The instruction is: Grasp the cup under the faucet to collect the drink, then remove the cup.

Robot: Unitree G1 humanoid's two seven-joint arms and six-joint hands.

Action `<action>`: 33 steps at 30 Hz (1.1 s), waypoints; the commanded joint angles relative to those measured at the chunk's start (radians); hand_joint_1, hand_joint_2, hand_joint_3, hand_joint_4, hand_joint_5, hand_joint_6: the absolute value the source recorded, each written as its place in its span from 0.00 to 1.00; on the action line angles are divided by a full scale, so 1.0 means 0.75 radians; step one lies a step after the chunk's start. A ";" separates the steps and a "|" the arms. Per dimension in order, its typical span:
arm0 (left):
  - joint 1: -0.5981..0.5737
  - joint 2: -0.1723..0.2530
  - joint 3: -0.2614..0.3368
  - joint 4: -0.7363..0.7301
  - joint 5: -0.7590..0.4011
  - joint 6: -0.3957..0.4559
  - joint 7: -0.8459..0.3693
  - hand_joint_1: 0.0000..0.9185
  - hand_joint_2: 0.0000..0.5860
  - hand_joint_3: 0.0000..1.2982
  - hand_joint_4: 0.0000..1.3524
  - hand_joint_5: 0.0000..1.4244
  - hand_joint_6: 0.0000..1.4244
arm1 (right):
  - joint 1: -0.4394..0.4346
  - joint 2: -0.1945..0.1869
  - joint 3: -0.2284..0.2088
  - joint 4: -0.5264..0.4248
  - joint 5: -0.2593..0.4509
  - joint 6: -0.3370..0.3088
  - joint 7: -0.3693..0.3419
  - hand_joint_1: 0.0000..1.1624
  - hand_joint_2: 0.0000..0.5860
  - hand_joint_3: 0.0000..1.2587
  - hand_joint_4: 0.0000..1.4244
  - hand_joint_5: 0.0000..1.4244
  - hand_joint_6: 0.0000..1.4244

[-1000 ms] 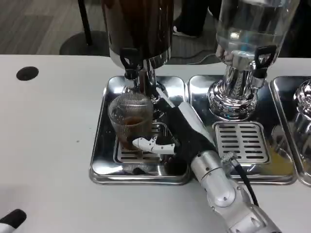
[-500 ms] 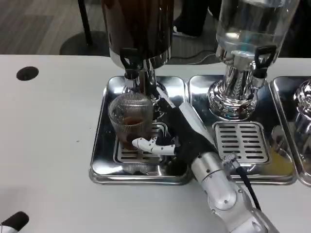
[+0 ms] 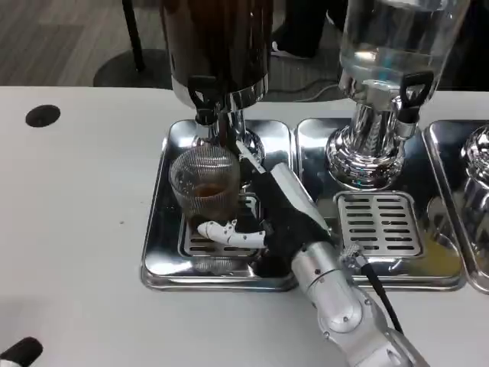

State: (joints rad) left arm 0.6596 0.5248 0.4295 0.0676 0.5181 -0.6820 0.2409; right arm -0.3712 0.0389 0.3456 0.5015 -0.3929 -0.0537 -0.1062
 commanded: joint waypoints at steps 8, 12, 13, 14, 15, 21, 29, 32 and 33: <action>0.037 -0.006 0.025 0.013 -0.013 -0.029 0.035 0.00 0.06 0.00 0.00 0.00 0.00 | -0.041 0.037 0.013 -0.002 -0.023 0.029 -0.013 0.75 0.31 0.02 0.03 0.03 0.00; 0.042 -0.006 0.029 0.015 -0.014 -0.033 0.037 0.00 0.06 0.00 0.00 0.00 0.00 | -0.045 0.042 0.015 -0.002 -0.030 0.042 -0.021 0.75 0.31 0.02 0.03 0.03 0.00; 0.043 -0.007 0.030 0.015 -0.015 -0.035 0.036 0.00 0.06 0.00 0.00 0.00 0.00 | -0.045 0.043 0.015 -0.002 -0.031 0.044 -0.023 0.75 0.31 0.02 0.03 0.04 0.00; 0.043 -0.007 0.030 0.016 -0.015 -0.036 0.036 0.00 0.06 0.00 0.00 0.00 0.00 | -0.045 0.043 0.015 -0.003 -0.033 0.046 -0.026 0.75 0.31 0.02 0.03 0.04 0.00; 0.044 -0.007 0.031 0.017 -0.016 -0.037 0.036 0.00 0.06 0.00 0.00 0.00 0.00 | -0.045 0.041 0.012 0.001 -0.032 0.046 -0.029 0.75 0.31 0.02 0.03 0.04 0.00; 0.044 -0.008 0.030 0.024 -0.015 -0.041 0.039 0.00 0.06 0.00 0.00 0.00 0.00 | -0.036 0.029 -0.003 0.018 -0.023 0.031 -0.035 0.75 0.31 0.02 0.03 0.04 0.00; 0.044 -0.008 0.030 0.013 -0.013 -0.037 0.035 0.00 0.06 0.00 0.00 0.00 0.00 | -0.014 0.004 -0.030 0.049 -0.005 0.000 -0.044 0.75 0.31 0.02 0.04 0.04 0.00; 0.042 -0.007 0.027 0.011 -0.012 -0.034 0.032 0.00 0.06 0.00 0.00 0.00 0.00 | -0.009 -0.001 -0.038 0.054 0.002 -0.010 -0.046 0.75 0.31 0.02 0.04 0.04 0.00; 0.041 -0.007 0.026 0.011 -0.011 -0.033 0.031 0.00 0.06 0.00 0.00 0.00 0.00 | -0.007 -0.001 -0.041 0.055 0.004 -0.013 -0.048 0.75 0.31 0.02 0.04 0.04 0.00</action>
State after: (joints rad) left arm 0.6911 0.5249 0.4506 0.0816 0.5152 -0.7005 0.2594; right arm -0.3851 0.0370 0.3236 0.5402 -0.4010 -0.0393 -0.1287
